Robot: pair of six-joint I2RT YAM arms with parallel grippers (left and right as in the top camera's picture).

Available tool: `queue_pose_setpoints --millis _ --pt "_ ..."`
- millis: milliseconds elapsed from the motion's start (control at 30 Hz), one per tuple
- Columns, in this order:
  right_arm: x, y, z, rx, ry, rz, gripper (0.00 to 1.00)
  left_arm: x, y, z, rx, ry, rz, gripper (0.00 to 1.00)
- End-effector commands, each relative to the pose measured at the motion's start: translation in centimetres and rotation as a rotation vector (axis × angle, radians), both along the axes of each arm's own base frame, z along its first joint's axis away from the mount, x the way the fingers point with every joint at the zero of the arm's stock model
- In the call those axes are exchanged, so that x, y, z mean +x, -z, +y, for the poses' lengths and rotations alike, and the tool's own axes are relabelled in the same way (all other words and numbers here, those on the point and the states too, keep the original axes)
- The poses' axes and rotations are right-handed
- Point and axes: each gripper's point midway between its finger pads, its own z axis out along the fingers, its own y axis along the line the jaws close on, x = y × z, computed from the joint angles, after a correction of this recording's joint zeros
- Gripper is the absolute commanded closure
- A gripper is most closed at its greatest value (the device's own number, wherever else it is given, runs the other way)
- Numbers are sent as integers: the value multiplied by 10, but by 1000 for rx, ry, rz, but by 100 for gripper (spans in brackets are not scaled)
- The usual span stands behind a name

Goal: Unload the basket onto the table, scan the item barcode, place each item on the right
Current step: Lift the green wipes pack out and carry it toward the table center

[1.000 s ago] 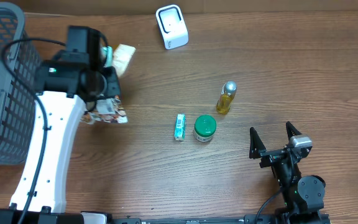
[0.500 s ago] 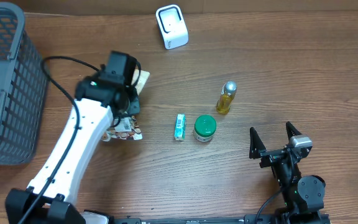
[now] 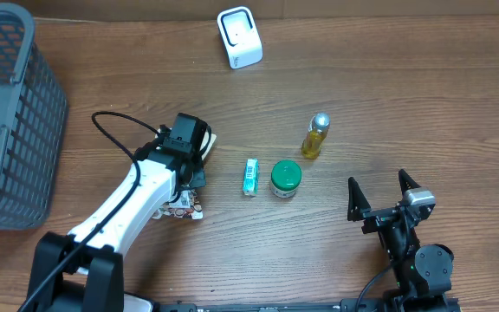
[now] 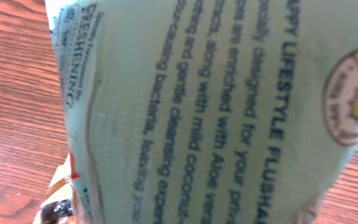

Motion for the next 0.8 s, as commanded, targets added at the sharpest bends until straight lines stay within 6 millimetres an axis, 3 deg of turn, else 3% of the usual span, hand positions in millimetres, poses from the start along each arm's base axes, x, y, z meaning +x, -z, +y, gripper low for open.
queue_pose_setpoints --millis 0,100,133,200,267,367,567,633,667,700,767 --pt "0 2 -1 7 3 -3 0 -7 26 6 56 -11 73 86" --pt "0 2 -1 7 3 -3 0 -11 43 9 88 -2 128 63" --pt "0 2 -1 7 3 -3 0 -11 43 9 93 17 135 47" --pt "0 2 -1 7 3 -3 0 -8 36 8 94 17 137 17" --pt "0 2 -1 7 3 -3 0 -2 23 6 95 17 138 2" --pt "0 2 -1 7 3 -3 0 11 -5 2 96 34 135 1" --pt "0 2 -1 7 3 -3 0 39 -81 4 78 20 86 3" --pt "0 2 -1 7 3 -3 0 35 -85 12 60 -17 115 58" --pt "0 2 -1 7 3 -3 0 28 -79 9 1 -26 156 60" --pt "0 2 -1 7 3 -3 0 25 -75 7 -30 -30 177 54" --pt "0 2 -1 7 3 -3 0 15 -64 10 -54 -43 222 51"
